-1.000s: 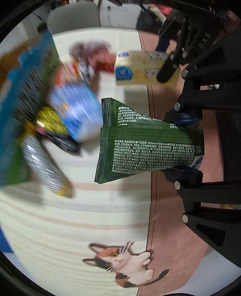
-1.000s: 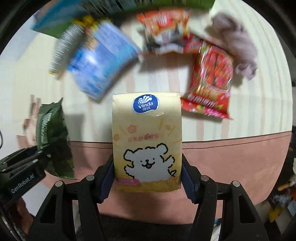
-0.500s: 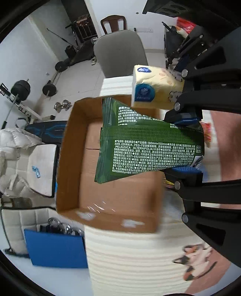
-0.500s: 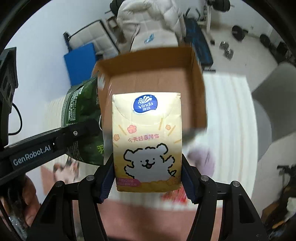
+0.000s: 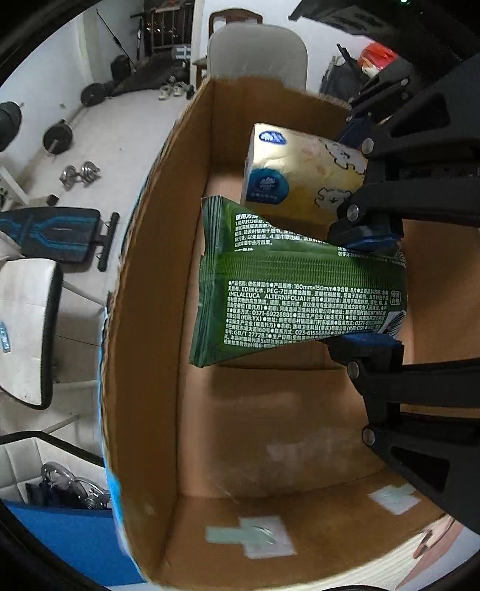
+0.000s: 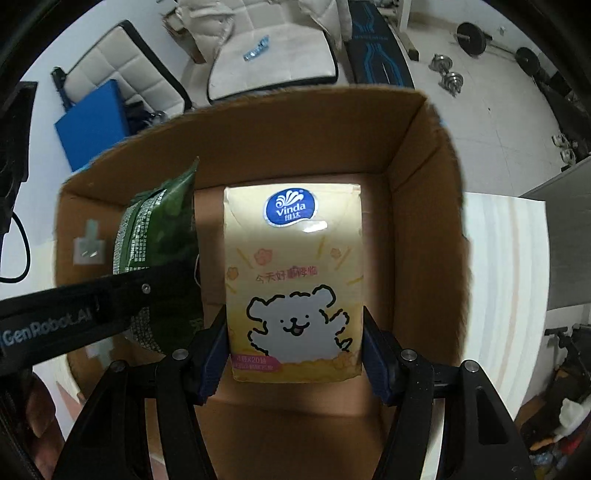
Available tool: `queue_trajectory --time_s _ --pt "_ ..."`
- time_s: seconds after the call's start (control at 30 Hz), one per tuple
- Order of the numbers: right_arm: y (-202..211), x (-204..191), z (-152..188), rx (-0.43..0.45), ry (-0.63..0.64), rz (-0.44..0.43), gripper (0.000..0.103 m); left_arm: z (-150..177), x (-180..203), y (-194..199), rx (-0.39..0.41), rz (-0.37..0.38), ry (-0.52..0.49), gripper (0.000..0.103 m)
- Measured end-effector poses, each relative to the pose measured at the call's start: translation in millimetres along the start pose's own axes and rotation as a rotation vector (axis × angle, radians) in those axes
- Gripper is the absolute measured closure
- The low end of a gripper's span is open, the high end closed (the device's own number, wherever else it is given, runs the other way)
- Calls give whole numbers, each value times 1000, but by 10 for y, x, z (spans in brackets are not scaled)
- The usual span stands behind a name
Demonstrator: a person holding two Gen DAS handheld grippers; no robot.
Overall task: Organize soft objects
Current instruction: 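Carry both packs into the cardboard box and open both tools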
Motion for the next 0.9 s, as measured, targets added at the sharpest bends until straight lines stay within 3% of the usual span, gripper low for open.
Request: queue_trajectory --time_s 0.3,0.4,0.47,0.57,0.6,0.77,0.9 --pt "-264 91 -184 -32 8 24 36 -86 55 -193 -55 -56 -10 70" --pt "-266 75 -194 -32 14 25 33 -63 36 -134 -39 -65 -15 52" --pt "-200 44 -158 -33 15 23 31 -58 11 -51 3 -86 -26 26" --pt "-101 11 -91 -33 25 26 20 -28 -43 125 70 -123 -38 7" --pt "-78 -2 -82 -32 31 33 13 -8 -60 178 85 -133 -45 5" --pt "152 -50 44 1 60 85 0 219 -278 497 181 -189 -48 2" --pt "308 -88 128 40 79 119 0 349 -467 633 225 -213 -34 2"
Point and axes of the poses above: each gripper's, at about its wrist camera, not at the fingertips, and y roughly against the way its jaws point, x to its right, z to its underside, the point moved 10 cm from there along -y, roughly the way its jaws point, and after that the axes turned 12 degrees about -z, right-handed, at the moved point
